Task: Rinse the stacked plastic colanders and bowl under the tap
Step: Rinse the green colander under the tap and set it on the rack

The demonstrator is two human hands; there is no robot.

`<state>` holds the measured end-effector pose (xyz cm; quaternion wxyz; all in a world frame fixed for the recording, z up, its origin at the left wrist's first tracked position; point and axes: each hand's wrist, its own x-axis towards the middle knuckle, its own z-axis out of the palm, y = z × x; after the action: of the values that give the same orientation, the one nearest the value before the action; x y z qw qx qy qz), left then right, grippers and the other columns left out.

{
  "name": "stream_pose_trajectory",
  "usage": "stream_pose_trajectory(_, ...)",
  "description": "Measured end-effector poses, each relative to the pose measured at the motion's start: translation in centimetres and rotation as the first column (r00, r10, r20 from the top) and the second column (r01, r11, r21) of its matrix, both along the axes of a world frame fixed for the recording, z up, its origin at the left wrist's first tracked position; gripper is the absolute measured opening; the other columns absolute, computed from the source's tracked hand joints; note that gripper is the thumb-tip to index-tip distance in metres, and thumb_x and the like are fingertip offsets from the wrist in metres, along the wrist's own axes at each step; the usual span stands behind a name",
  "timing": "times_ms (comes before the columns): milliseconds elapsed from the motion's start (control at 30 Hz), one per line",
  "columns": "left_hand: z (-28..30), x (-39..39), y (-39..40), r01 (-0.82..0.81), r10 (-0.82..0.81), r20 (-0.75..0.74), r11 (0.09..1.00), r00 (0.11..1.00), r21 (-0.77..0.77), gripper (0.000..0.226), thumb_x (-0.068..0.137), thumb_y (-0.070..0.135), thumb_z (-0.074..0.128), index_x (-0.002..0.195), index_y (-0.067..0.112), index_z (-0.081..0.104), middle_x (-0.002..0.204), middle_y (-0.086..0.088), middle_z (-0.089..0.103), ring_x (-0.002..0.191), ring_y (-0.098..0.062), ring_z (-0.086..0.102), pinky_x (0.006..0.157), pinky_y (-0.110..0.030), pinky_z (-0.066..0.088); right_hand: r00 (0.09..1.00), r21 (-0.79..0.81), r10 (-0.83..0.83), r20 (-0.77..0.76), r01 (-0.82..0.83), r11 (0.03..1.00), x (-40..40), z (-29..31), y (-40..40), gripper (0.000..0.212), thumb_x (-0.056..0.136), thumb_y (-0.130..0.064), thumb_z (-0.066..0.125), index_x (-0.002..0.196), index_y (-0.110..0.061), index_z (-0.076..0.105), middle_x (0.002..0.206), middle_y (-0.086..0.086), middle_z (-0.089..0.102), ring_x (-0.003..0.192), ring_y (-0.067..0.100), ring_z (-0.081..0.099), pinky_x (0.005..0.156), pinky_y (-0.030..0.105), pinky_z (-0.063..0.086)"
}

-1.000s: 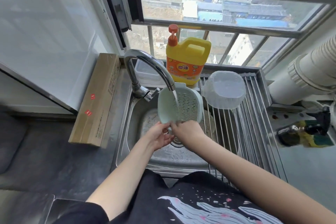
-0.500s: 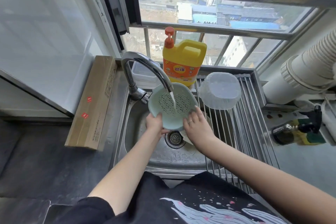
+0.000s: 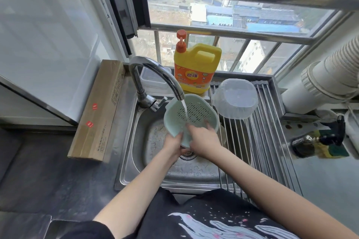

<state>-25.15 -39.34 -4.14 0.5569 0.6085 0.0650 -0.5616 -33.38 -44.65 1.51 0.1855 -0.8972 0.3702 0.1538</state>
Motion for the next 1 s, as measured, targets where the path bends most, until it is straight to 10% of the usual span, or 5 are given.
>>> stream_pose_trajectory(200, 2.4, -1.9, -1.1, 0.382, -0.360, 0.240, 0.923, 0.902, -0.048, 0.015, 0.096, 0.024, 0.043, 0.097, 0.015, 0.054, 0.074, -0.004, 0.057, 0.056, -0.010, 0.060, 0.048, -0.025, 0.050, 0.767, 0.578, -0.605, 0.213, 0.400, 0.711, 3.7, 1.2, -1.1, 0.057, 0.091, -0.015, 0.049, 0.144, -0.010, 0.028, 0.136, 0.018, 0.049, 0.125, 0.034, 0.047, 0.101, 0.037, 0.038)
stream_pose_trajectory(367, 3.1, -0.8, -1.1, 0.260, -0.237, 0.475, 0.965, 0.847, 0.016, 0.043, 0.104, 0.020, 0.019, 0.140, -0.001, 0.029, 0.099, -0.008, 0.052, 0.113, -0.025, 0.043, 0.099, -0.030, 0.036, 0.947, 0.244, -0.298, 0.122, 0.263, 0.933, 4.6, 0.3, -0.8, 0.078, 0.094, -0.033, 0.051, 0.147, 0.004, 0.007, 0.131, 0.023, 0.051, 0.113, 0.036, 0.057, 0.090, 0.041, 0.046)
stream_pose_trajectory(500, 2.8, -2.0, -0.7, 0.558, -0.512, 0.399, 0.830, 0.761, 0.001, 0.040, 0.099, -0.008, 0.031, 0.139, -0.011, 0.031, 0.135, -0.020, 0.047, 0.109, -0.022, 0.048, 0.059, -0.003, 0.046, 0.925, 0.046, -0.324, 0.200, 0.322, 0.946, 4.0, 0.2, -1.8, 0.055, 0.090, -0.030, 0.058, 0.131, -0.002, 0.037, 0.108, 0.018, 0.064, 0.099, 0.037, 0.062, 0.076, 0.040, 0.049)
stream_pose_trajectory(767, 1.2, 0.1, 2.1, 0.417, -0.393, 0.191, 0.902, 0.899, -0.108, 0.052, 0.080, -0.002, 0.059, 0.124, 0.022, 0.046, 0.107, 0.001, 0.060, 0.099, -0.019, 0.054, 0.084, -0.032, 0.046, 0.870, 0.103, -0.268, 0.413, 0.248, 0.963, 2.3, 0.0, -2.4, 0.016, 0.098, -0.013, 0.042, 0.104, -0.006, 0.055, 0.099, 0.018, 0.067, 0.084, 0.032, 0.059, 0.067, 0.034, 0.037)
stream_pose_trajectory(1000, 0.4, 5.5, 3.2, 0.121, -0.121, 0.004, 0.993, 0.993, 0.006, 0.066, 0.098, 0.056, 0.014, 0.126, 0.013, 0.056, 0.129, -0.016, 0.059, 0.111, -0.027, 0.057, 0.088, -0.036, 0.049, 0.350, 0.859, -0.915, 0.200, 0.387, 0.335, 1.2, -3.1, -4.2, 0.028, 0.101, -0.020, 0.041, 0.105, -0.008, 0.066, 0.114, 0.016, 0.066, 0.104, 0.026, 0.060, 0.096, 0.041, 0.045)
